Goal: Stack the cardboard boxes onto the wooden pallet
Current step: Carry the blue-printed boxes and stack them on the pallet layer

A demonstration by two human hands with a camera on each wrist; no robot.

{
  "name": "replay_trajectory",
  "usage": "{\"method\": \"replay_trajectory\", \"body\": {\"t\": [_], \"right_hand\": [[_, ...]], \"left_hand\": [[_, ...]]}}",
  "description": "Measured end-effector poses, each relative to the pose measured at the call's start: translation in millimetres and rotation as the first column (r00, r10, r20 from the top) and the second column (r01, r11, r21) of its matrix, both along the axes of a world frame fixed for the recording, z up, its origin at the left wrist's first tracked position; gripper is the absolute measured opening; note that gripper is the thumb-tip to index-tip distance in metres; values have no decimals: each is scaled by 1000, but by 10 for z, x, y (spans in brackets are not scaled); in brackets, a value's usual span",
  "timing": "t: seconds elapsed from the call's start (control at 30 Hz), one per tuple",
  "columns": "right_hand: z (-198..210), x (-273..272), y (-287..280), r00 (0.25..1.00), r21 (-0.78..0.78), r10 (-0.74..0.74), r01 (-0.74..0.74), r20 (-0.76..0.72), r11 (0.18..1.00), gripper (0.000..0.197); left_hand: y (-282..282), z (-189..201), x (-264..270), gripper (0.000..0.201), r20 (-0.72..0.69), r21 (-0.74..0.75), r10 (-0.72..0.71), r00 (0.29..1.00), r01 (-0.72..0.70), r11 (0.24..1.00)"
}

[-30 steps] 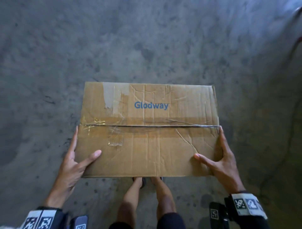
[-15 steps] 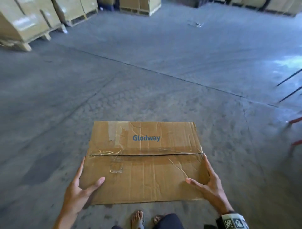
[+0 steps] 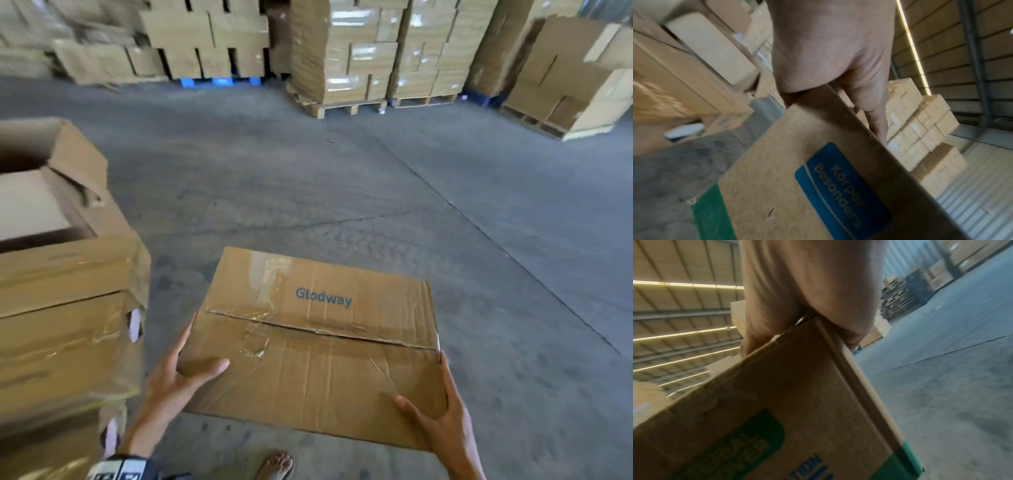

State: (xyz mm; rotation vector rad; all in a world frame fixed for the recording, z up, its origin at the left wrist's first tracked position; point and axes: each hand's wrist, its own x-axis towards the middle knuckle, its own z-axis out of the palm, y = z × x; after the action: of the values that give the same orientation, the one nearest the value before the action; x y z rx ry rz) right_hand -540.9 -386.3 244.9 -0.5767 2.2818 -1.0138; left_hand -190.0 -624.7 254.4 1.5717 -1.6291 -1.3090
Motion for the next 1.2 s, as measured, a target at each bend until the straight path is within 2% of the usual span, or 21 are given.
{"method": "replay_trajectory", "body": {"t": [0.07, 0.2, 0.33, 0.47, 0.53, 0.6, 0.8, 0.9, 1.03, 1.2], "right_hand": [[-36, 68, -113, 996, 27, 93, -92, -5, 995, 134], [-88, 339, -353, 962, 7, 274, -274, -12, 962, 120], [-99, 762, -690, 896, 9, 442, -443, 45, 897, 126], [-150, 1294, -933, 828, -53, 551, -549, 104, 834, 126], [-182, 1581, -1013, 796, -88, 592, -585, 127, 806, 128], [-252, 1863, -1057, 771, -100, 621, -613, 142, 784, 125], [-556, 2655, -1127, 748, -64, 643, -643, 161, 763, 134], [-619, 3144, -1130, 731, -32, 656, -663, 186, 748, 133], [-659, 3760, -1203, 747, 11, 641, -653, 175, 757, 136], [-741, 4385, -1352, 752, 50, 635, -651, 179, 757, 134]], "left_hand": [[229, -6, 285, 104, 10, 25, 78, 997, -78, 997], [638, -34, 931, 110, 78, -4, 213, 974, -213, 977], [1031, 60, 1473, 114, 172, -7, 348, 921, -352, 936], [1376, 63, 2054, 95, 220, -6, 448, 867, -458, 889], [1510, -21, 2381, 105, 232, 18, 485, 843, -502, 864], [1595, -131, 2701, 118, 246, 64, 493, 834, -522, 851], [1585, -411, 3582, 122, 315, 153, 419, 852, -481, 863], [1497, -453, 4060, 128, 312, 212, 387, 868, -460, 862], [1316, -428, 4640, 141, 278, 282, 302, 912, -378, 882], [1015, -466, 5221, 139, 258, 333, 273, 927, -350, 875]]}}
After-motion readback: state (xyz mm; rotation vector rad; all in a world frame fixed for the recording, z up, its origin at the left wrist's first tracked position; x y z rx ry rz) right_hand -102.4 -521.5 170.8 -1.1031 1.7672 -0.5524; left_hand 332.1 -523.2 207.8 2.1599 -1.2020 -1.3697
